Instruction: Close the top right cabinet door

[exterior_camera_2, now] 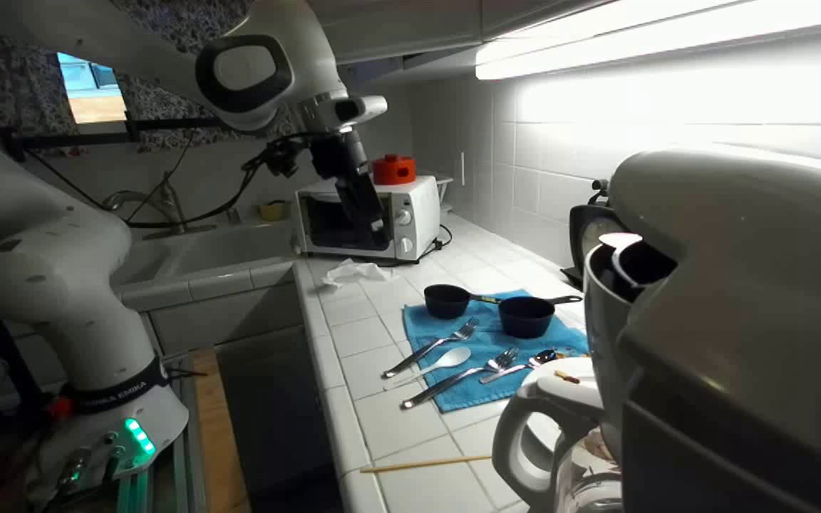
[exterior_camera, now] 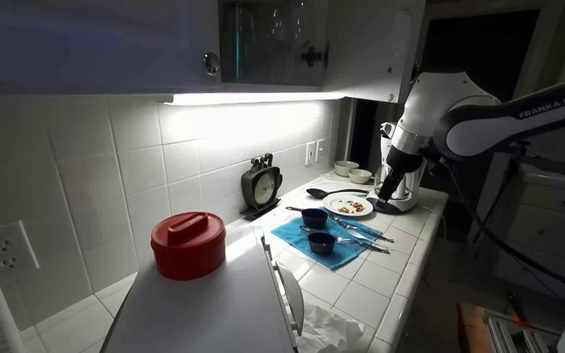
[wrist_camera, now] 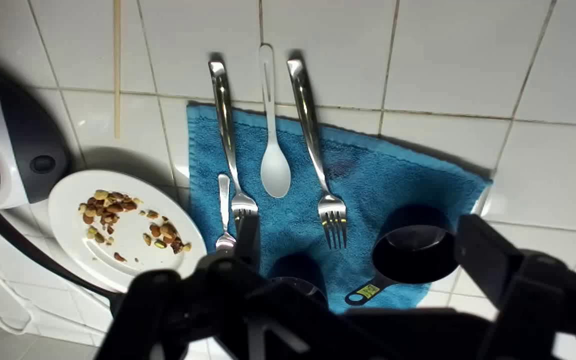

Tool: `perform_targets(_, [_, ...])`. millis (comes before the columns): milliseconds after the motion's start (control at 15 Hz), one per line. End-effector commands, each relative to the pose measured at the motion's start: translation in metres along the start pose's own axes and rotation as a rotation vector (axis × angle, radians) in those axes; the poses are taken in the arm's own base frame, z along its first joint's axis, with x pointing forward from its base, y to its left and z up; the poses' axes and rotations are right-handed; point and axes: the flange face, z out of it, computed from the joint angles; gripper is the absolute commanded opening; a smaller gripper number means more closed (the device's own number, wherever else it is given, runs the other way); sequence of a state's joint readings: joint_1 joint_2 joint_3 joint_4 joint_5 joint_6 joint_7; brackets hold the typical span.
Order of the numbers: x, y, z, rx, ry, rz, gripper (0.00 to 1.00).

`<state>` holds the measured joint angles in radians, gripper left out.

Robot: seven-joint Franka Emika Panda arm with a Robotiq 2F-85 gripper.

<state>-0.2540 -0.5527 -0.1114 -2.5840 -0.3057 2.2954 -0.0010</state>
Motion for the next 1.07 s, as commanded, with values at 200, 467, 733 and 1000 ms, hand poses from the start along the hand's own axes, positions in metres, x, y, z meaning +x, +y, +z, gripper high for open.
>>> perform_targets(200, [0.0, 0.0, -0.001, 0.0, -0.001, 0.0, 1.0])
perform_targets(467, [0.005, -0.01, -0.013, 0.07, 0.045, -0.03, 1.0])
perform_targets(733, [0.009, -0.037, -0.04, 0.235, 0.137, -0.146, 1.0])
perform_targets(1000, [0.007, -0.048, -0.06, 0.251, 0.137, -0.231, 1.0])
